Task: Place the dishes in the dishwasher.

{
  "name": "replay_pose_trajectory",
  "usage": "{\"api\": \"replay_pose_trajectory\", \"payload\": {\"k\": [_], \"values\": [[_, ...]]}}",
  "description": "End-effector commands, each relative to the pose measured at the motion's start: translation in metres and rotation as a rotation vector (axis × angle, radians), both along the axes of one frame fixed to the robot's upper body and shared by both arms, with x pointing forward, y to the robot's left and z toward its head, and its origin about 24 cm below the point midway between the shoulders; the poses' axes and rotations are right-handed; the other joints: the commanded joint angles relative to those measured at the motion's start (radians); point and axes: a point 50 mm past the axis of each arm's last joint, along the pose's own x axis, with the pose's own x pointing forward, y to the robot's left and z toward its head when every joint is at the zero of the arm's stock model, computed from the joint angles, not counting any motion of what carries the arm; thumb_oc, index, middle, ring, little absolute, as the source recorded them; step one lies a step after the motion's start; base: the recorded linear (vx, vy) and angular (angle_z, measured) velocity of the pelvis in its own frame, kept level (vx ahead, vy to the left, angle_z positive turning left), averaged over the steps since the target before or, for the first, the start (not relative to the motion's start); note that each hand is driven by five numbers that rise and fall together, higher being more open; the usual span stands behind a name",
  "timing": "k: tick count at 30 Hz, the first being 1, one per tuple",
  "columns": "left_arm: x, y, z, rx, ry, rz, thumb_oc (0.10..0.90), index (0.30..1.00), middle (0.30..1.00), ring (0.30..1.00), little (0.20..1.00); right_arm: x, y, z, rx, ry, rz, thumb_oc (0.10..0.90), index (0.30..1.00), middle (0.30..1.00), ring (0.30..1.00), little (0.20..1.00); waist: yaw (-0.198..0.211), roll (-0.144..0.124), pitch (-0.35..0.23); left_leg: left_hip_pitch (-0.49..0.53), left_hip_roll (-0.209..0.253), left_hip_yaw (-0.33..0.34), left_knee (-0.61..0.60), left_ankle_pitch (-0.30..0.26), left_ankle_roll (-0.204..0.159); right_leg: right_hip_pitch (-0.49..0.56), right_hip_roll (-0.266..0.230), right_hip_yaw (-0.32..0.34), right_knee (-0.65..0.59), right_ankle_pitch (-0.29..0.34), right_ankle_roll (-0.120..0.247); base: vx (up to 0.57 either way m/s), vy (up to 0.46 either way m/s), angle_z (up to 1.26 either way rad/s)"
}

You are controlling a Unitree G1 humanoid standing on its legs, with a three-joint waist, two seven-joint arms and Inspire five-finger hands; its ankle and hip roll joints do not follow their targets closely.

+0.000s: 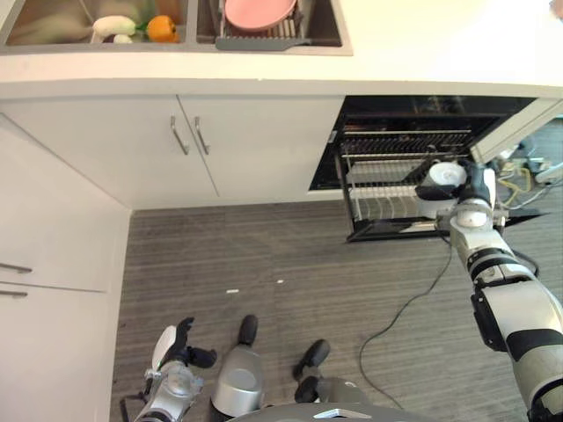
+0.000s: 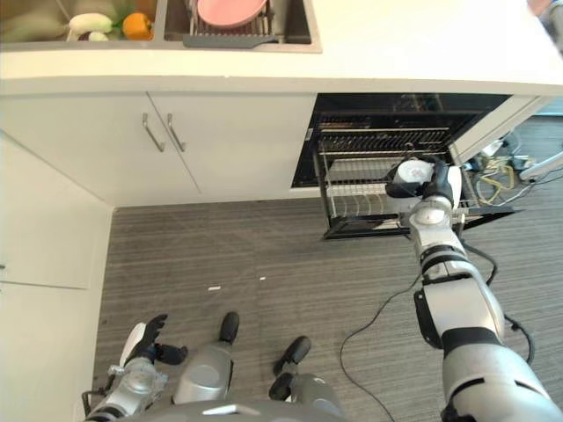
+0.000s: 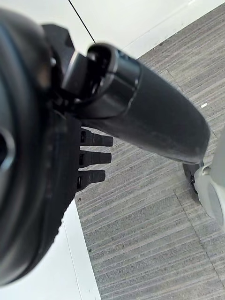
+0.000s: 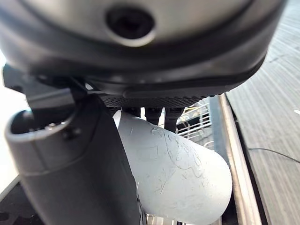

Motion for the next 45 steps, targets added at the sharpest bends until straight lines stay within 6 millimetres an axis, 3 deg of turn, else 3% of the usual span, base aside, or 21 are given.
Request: {"api": "replay_pose_trajectory", "payload": {"k": [1, 3, 6, 7, 8, 10, 11, 16, 22, 27, 35, 41, 45], "values": [[-0.016, 0.006, -0.005, 0.008, 0.068, -0.018, 0.800, 0.900, 0.900, 0.900, 0.900, 0.007, -0.013, 0.030, -0.099, -0.009, 0.085, 0.800, 0.900, 0.900, 0.900, 0.900, 0.025, -0.002, -0.065, -0.035, 0.046, 0.087, -0.051, 0.000, -0.048, 0.059, -0.057, 0.006, 0.012, -0.110, 0.114, -0.01, -0.018, -0.08], [-0.016, 0.007, -0.004, 0.010, 0.073, -0.031, 0.800, 0.900, 0.900, 0.900, 0.900, 0.009, -0.019, 0.043, -0.186, 0.033, 0.098, 0.800, 0.900, 0.900, 0.900, 0.900, 0.026, -0.005, -0.067, -0.037, 0.048, 0.081, -0.051, 0.001, -0.050, 0.059, -0.057, 0.003, 0.012, -0.109, 0.113, 0.00, -0.015, -0.03], [-0.017, 0.006, -0.005, 0.004, 0.085, -0.034, 0.800, 0.900, 0.900, 0.900, 0.900, 0.006, -0.023, 0.037, -0.199, 0.076, 0.086, 0.800, 0.900, 0.900, 0.900, 0.900, 0.027, -0.006, -0.073, -0.029, 0.050, 0.067, -0.051, -0.023, -0.059, 0.069, -0.051, 0.016, 0.012, -0.134, 0.119, 0.03, -0.016, 0.02], [-0.018, 0.006, -0.006, 0.003, 0.089, -0.040, 0.800, 0.900, 0.900, 0.900, 0.900, 0.004, -0.025, 0.034, -0.197, 0.095, 0.085, 0.800, 0.900, 0.900, 0.900, 0.900, 0.032, -0.002, -0.067, -0.040, 0.046, 0.073, -0.051, 0.002, -0.050, 0.060, -0.056, -0.004, 0.012, -0.110, 0.114, 0.07, -0.041, 0.07], [-0.022, 0.007, -0.007, 0.004, 0.103, -0.033, 0.800, 0.900, 0.900, 0.900, 0.900, 0.005, -0.026, 0.038, -0.202, 0.090, 0.083, 0.800, 0.900, 0.900, 0.900, 0.900, 0.032, -0.005, -0.072, -0.035, 0.050, 0.059, -0.051, -0.021, -0.059, 0.070, -0.051, 0.006, 0.012, -0.134, 0.121, -0.10, 0.034, 0.06], [-0.022, 0.006, -0.007, 0.002, 0.109, -0.038, 0.800, 0.900, 0.900, 0.900, 0.900, 0.005, -0.027, 0.038, -0.198, 0.089, 0.076, 0.800, 0.900, 0.900, 0.900, 0.900, 0.036, -0.003, -0.066, -0.047, 0.044, 0.064, -0.051, 0.004, -0.050, 0.061, -0.056, -0.013, 0.012, -0.109, 0.116, -0.01, -0.013, 0.06], [-0.025, 0.007, -0.008, 0.003, 0.119, -0.036, 0.800, 0.900, 0.900, 0.900, 0.900, 0.005, -0.025, 0.035, -0.209, 0.102, 0.096, 0.800, 0.900, 0.900, 0.900, 0.900, 0.040, -0.006, -0.068, -0.041, 0.048, 0.051, -0.051, -0.021, -0.060, 0.071, -0.050, -0.001, 0.012, -0.135, 0.120, 0.08, -0.056, 0.11], [-0.028, 0.009, -0.009, 0.008, 0.129, -0.023, 0.800, 0.900, 0.900, 0.900, 0.900, 0.007, -0.022, 0.038, -0.217, 0.072, 0.103, 0.800, 0.900, 0.900, 0.900, 0.900, 0.050, -0.010, -0.060, -0.055, 0.045, 0.036, -0.051, -0.016, -0.060, 0.069, -0.051, -0.015, 0.012, -0.132, 0.122, 0.00, -0.022, 0.12], [-0.019, 0.019, -0.003, 0.035, 0.091, 0.003, 0.800, 0.900, 0.900, 0.900, 0.900, 0.006, -0.018, 0.034, -0.171, 0.003, 0.074, 0.800, 0.900, 0.900, 0.900, 0.900, 0.078, -0.015, -0.009, -0.110, 0.044, 0.010, -0.049, 0.003, -0.063, 0.033, -0.049, -0.036, 0.012, -0.121, 0.122, -0.05, -0.031, 0.14], [-0.013, 0.026, 0.002, 0.060, 0.074, 0.013, 0.800, 0.900, 0.900, 0.900, 0.900, 0.013, -0.008, 0.043, -0.194, -0.026, 0.097, 0.800, 0.900, 0.900, 0.900, 0.900, 0.106, -0.026, 0.044, -0.176, 0.045, -0.010, -0.048, 0.029, -0.077, -0.013, -0.043, -0.053, 0.013, -0.110, 0.120, -0.06, -0.033, 0.18], [0.006, 0.030, 0.011, 0.093, 0.011, -0.015, 0.800, 0.900, 0.900, 0.900, 0.900, 0.013, -0.009, 0.041, -0.244, 0.027, 0.083, 0.800, 0.900, 0.900, 0.900, 0.900, 0.141, -0.032, 0.087, -0.231, 0.040, -0.040, -0.047, 0.049, -0.089, -0.042, -0.039, -0.089, 0.016, -0.109, 0.118, -0.01, -0.029, 0.21], [0.018, 0.030, 0.018, 0.104, -0.037, -0.039, 0.800, 0.900, 0.900, 0.900, 0.900, 0.012, -0.012, 0.039, -0.279, 0.072, 0.076, 0.800, 0.900, 0.900, 0.900, 0.900, 0.152, -0.038, 0.091, -0.236, 0.037, -0.050, -0.047, 0.050, -0.089, -0.039, -0.038, -0.099, 0.016, -0.113, 0.117, 0.01, -0.010, 0.12], [0.021, 0.031, 0.021, 0.116, -0.064, -0.030, 0.800, 0.900, 0.900, 0.900, 0.900, 0.021, 0.001, 0.054, -0.313, -0.011, 0.084, 0.800, 0.900, 0.900, 0.900, 0.900, 0.145, -0.045, 0.085, -0.216, 0.035, -0.043, -0.047, 0.039, -0.081, -0.030, -0.039, -0.087, 0.018, -0.110, 0.115, 0.00, 0.020, 0.02]]}}
